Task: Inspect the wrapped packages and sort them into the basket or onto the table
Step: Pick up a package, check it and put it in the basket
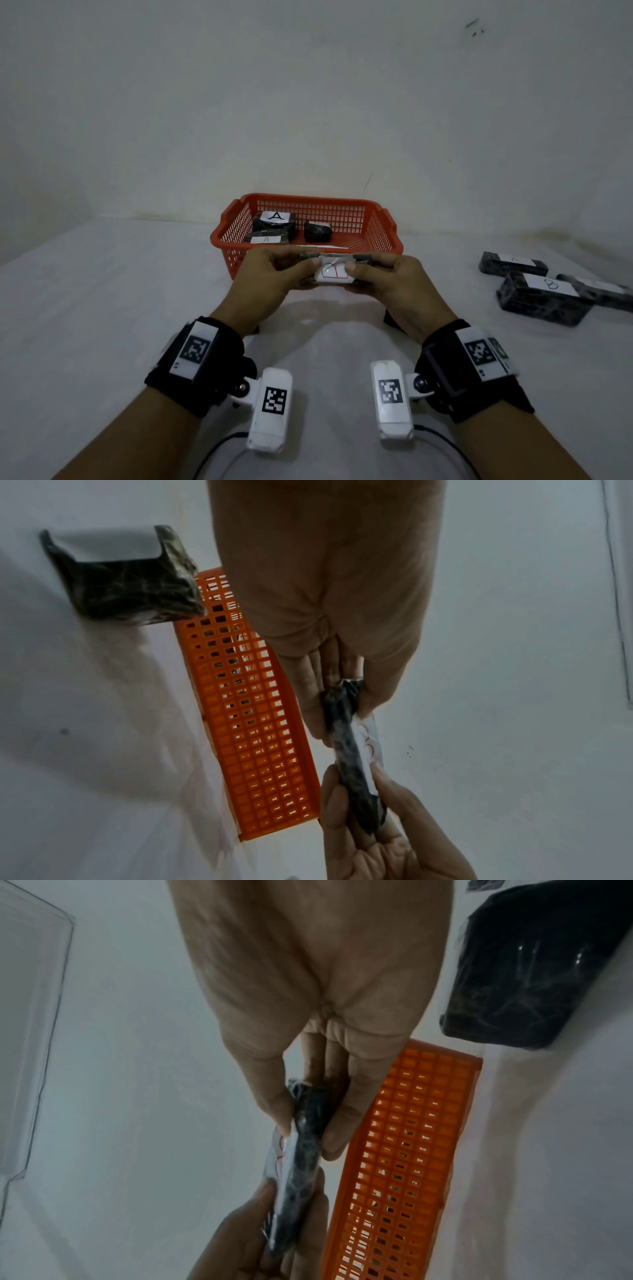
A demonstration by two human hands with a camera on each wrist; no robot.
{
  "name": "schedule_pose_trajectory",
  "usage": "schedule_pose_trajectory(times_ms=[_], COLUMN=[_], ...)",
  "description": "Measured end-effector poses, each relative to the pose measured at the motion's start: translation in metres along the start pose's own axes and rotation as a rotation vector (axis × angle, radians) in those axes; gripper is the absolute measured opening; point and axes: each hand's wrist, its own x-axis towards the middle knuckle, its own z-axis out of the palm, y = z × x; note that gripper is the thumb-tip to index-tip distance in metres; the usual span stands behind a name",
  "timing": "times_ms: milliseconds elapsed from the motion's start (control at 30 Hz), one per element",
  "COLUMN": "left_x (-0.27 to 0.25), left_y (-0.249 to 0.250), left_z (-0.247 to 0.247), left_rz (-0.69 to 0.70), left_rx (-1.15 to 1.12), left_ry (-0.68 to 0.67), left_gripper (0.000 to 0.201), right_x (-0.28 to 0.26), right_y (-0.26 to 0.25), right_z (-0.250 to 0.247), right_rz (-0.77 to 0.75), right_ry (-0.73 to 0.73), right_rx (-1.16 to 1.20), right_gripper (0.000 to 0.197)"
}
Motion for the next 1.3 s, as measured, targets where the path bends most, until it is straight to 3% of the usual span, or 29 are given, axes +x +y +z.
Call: schedule_pose_trajectory(times_ms=[200,367,433,533,600,700,833,1033,1100,1200,1300], left_x=[-0.002,0.002,0.002,0.003,0.004,0.004,0.004,0.003,0.003,0.000,-0.003], left_y=[0.005,0.002,0.003,0.000,-0.001,-0.001,0.000,0.002,0.003,0.005,0.012], left_z=[0.003,-0.003,-0.005,-0.006,-0.006,-0.007,-0.005,-0.003,-0.003,-0.006,-0.007], left_rz=[-0.019,-0.016,-0.042,0.004,0.021,0.009,0.031,0.074,0.078,0.021,-0.023], left_rx=[-0.014,0.026,-0.015,0.159,0.231,0.200,0.151,0.143,0.165,0.148,0.105], left_ry=[-0.071,0.030,0.011,-0.005,0.007,0.030,0.040,-0.011,-0.031,-0.178,-0.296], left_gripper=[0.020,0.019,0.019,0.021,0.021,0.020,0.018,0.019,0.025,0.053,0.046], right_x=[0.000,-0.001,-0.002,-0.005,-0.007,-0.009,-0.012,-0.013,-0.012,-0.013,-0.010], right_y=[-0.001,-0.003,-0.004,-0.007,-0.010,-0.013,-0.015,-0.013,-0.013,-0.013,-0.013], right_z=[0.002,0.003,0.002,0.001,0.002,0.009,0.017,0.016,0.016,0.012,0.011], right_rz=[-0.023,-0.016,-0.063,-0.149,-0.164,-0.086,0.046,0.069,0.013,-0.063,-0.101], right_ry=[0.031,-0.020,0.008,0.040,-0.014,-0.126,-0.181,-0.209,-0.202,-0.204,-0.184], right_rx=[-0.023,0.007,-0.065,-0.107,-0.083,0.033,0.177,0.202,0.182,0.085,-0.045], right_gripper=[0.029,0.029,0.028,0.026,0.031,0.041,0.038,0.043,0.029,0.024,0.038])
